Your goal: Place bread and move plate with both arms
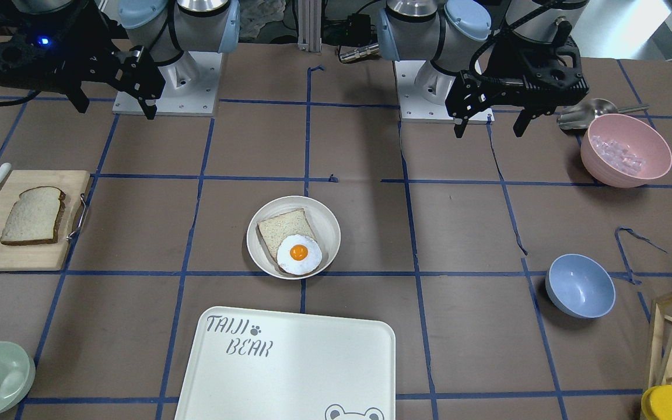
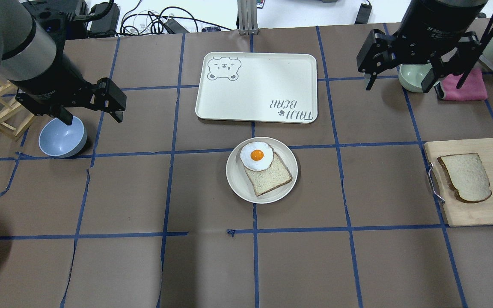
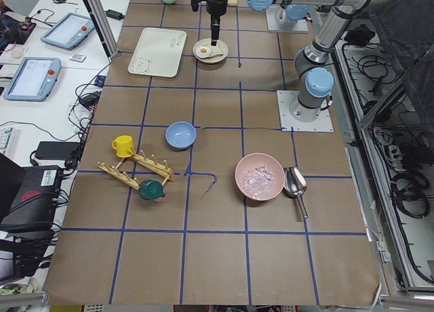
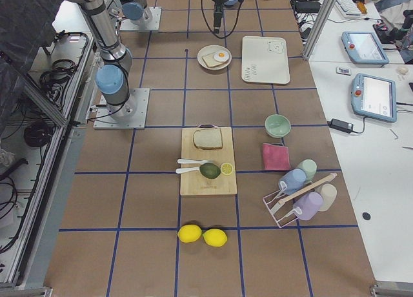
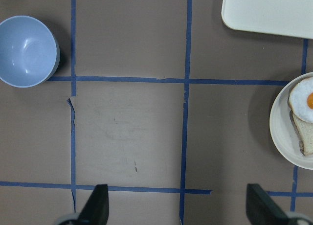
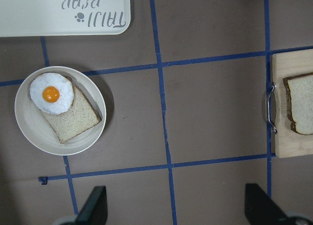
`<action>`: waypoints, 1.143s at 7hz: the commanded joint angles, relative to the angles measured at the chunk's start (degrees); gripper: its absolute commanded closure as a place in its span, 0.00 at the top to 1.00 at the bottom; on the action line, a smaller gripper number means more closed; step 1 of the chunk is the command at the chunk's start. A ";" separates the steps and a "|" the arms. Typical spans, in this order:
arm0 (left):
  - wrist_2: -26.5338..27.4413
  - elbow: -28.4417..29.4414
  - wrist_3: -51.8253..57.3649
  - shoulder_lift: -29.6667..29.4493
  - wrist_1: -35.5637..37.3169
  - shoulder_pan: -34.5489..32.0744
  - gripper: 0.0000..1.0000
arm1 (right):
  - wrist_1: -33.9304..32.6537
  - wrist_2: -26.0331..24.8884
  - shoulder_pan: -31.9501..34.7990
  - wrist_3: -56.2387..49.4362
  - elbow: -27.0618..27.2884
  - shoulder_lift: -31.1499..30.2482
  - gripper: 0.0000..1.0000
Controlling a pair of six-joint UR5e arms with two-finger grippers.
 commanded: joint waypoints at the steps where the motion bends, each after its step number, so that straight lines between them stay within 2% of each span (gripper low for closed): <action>1: -0.09 -0.08 0.02 -0.11 0.02 0.00 1.00 | -0.05 -0.03 0.00 -0.46 0.08 0.10 1.00; 4: -0.09 -0.08 -0.07 -0.11 0.02 0.00 1.00 | -0.22 -0.12 0.00 -1.07 0.77 0.10 1.00; 6: -0.09 -0.16 0.02 -0.11 -0.16 0.00 1.00 | -0.05 -0.47 -0.35 -2.31 3.50 0.10 1.00; 8: -0.18 -0.08 0.02 -0.29 0.19 0.00 1.00 | -0.66 -0.38 -0.17 -2.40 3.32 -0.07 1.00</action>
